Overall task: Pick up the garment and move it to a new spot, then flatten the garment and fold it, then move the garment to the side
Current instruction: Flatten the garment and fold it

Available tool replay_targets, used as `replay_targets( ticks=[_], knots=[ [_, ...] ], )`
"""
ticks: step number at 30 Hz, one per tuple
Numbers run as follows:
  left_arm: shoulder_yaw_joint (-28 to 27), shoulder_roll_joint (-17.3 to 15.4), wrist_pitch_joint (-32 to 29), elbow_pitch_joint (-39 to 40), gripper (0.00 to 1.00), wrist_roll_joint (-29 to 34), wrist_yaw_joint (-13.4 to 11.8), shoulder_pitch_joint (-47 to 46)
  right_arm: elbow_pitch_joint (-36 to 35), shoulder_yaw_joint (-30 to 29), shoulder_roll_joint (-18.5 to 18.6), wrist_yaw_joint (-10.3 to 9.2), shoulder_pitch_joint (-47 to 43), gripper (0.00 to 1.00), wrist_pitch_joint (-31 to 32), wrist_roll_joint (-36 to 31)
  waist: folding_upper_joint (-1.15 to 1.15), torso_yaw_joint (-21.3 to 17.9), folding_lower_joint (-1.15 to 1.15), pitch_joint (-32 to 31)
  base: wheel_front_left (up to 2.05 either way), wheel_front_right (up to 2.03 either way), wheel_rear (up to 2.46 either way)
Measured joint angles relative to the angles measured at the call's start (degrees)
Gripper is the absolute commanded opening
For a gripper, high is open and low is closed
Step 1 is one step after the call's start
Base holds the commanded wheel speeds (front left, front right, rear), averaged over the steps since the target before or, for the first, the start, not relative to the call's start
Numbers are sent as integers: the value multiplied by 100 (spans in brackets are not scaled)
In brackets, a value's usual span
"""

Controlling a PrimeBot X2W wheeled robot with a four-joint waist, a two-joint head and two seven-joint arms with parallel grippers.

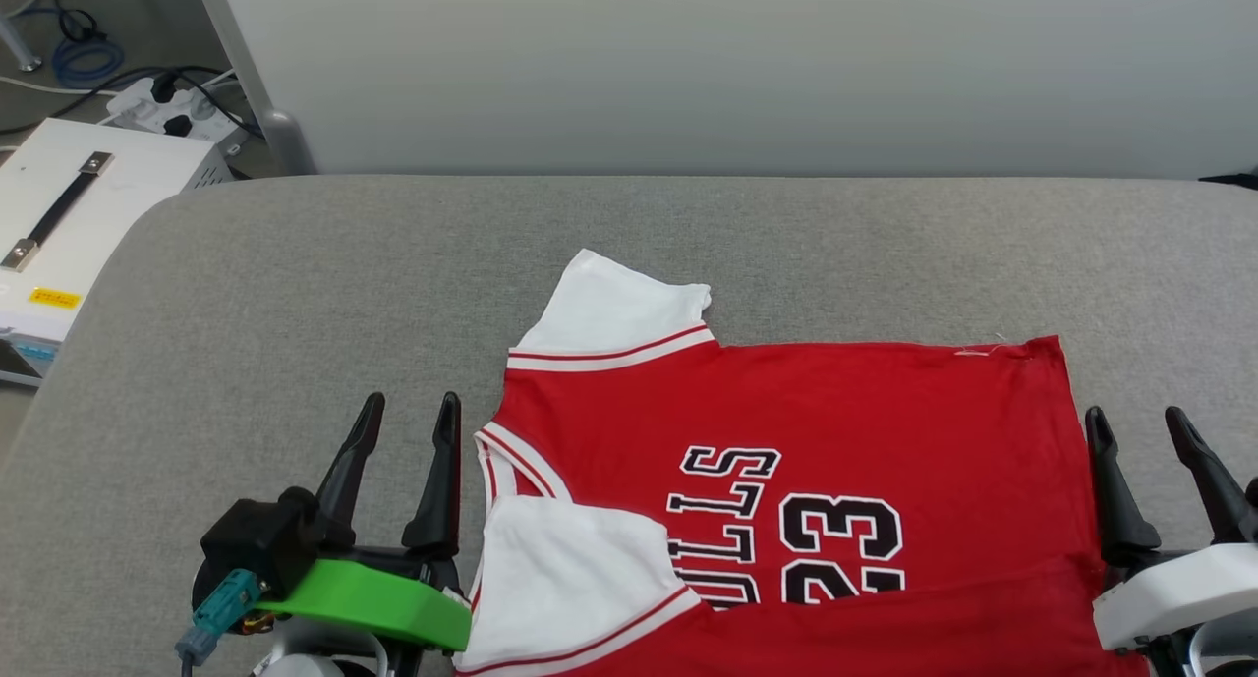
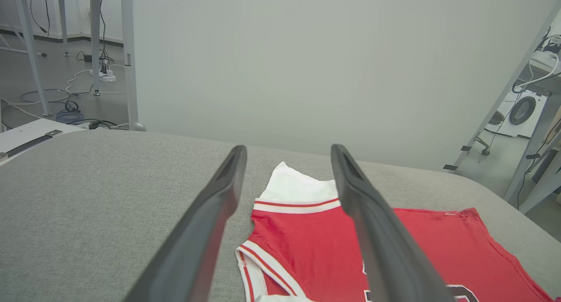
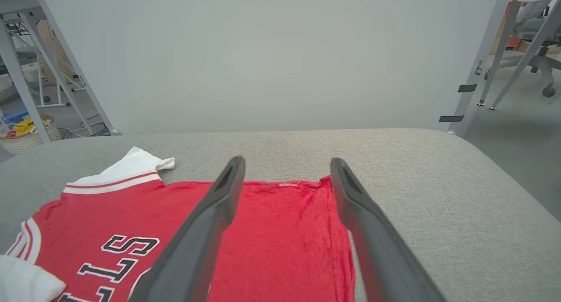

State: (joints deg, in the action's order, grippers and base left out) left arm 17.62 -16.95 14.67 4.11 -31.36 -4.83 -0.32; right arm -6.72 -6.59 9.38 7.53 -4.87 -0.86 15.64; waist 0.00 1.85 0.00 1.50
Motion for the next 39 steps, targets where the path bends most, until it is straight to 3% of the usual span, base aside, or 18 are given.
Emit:
replay_targets(
  ticks=[6, 7, 10, 13, 16, 20, 29, 39],
  knots=[
    [-318, 257, -1, -233, 100, 543, 472, -47, 1, 108, -18, 0, 86, 100, -101, -1, 0, -86, 0, 244, 0, 0, 0],
    [-358, 278, -1, -428, 100, 655, 665, -265, -26, 190, -21, 0, 215, 100, -101, -1, 0, -150, 0, 404, 0, 0, 0],
    [-309, 176, -100, -745, 100, 731, 800, -635, -78, 291, -15, 0, 336, 100, -101, -2, 0, -244, 0, 579, 0, 0, 0],
    [-220, -35, -575, -931, 100, 724, 956, -1187, -153, 367, -20, 0, 466, 100, -100, -27, 0, -362, 0, 766, 0, 0, 0],
    [-129, -149, -1218, -1053, 100, 332, 1105, -1895, -233, 476, -48, 0, 639, 100, -102, -40, 0, -509, 0, 987, 0, 0, 0],
    [208, -594, -2194, -1261, 100, 230, 1173, -2878, -364, 621, -114, 0, 814, 100, -141, -81, 0, -716, 0, 1258, 0, 0, 0],
    [979, -1402, -4617, -2309, 100, -771, 1215, -4953, -534, 983, -301, 0, 1173, 100, -193, -120, 0, -1315, 1, 1873, 0, 0, 0],
    [1500, -1923, -5912, -3672, 100, -1346, 1215, -5946, -275, 1303, -371, 0, 1254, 100, -399, -30, 0, -1967, 1, 2475, 0, 0, 0]
  ],
)
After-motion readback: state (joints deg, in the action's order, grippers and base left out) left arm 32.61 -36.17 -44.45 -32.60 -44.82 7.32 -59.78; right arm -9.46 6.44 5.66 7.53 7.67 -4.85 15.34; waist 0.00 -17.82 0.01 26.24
